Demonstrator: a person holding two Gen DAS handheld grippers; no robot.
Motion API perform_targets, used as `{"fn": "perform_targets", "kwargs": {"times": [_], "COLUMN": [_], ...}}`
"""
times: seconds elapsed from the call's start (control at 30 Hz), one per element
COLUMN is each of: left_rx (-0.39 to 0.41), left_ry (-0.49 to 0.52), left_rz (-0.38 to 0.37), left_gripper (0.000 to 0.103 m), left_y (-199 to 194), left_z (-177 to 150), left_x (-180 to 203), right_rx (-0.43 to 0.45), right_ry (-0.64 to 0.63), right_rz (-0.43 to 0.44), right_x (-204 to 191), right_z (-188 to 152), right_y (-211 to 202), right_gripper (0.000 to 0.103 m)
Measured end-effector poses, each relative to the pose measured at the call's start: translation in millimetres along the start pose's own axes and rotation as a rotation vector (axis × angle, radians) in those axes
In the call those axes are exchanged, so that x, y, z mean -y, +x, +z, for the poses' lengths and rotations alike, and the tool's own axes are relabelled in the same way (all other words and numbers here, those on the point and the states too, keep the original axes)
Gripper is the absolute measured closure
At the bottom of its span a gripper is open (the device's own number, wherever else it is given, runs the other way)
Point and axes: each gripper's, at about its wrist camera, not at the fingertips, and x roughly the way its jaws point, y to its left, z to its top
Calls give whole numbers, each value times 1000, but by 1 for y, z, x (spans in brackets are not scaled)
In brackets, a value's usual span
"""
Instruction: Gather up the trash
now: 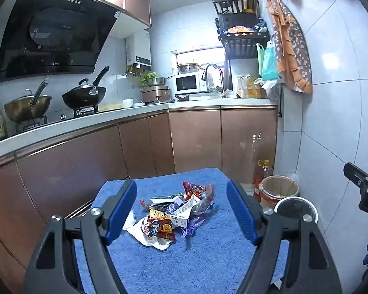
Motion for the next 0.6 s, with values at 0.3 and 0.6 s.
{"fn": "perform_targets", "kwargs": {"times": [0.3,0.6], "left_rx": [22,51], "left_ry": [-28,-76], "left_rz": [1,-41], "left_gripper": [28,28], "left_y": [-12,-5], "left_z": [8,17], "left_x": [-7,-16], "right_rx": [51,71], "right_ry": [35,29], "right_rz": [20,19], "right_x": [-12,-23], "right_z": [-9,-15], "right_y": [-8,-8], "right_gripper": [0,0]}}
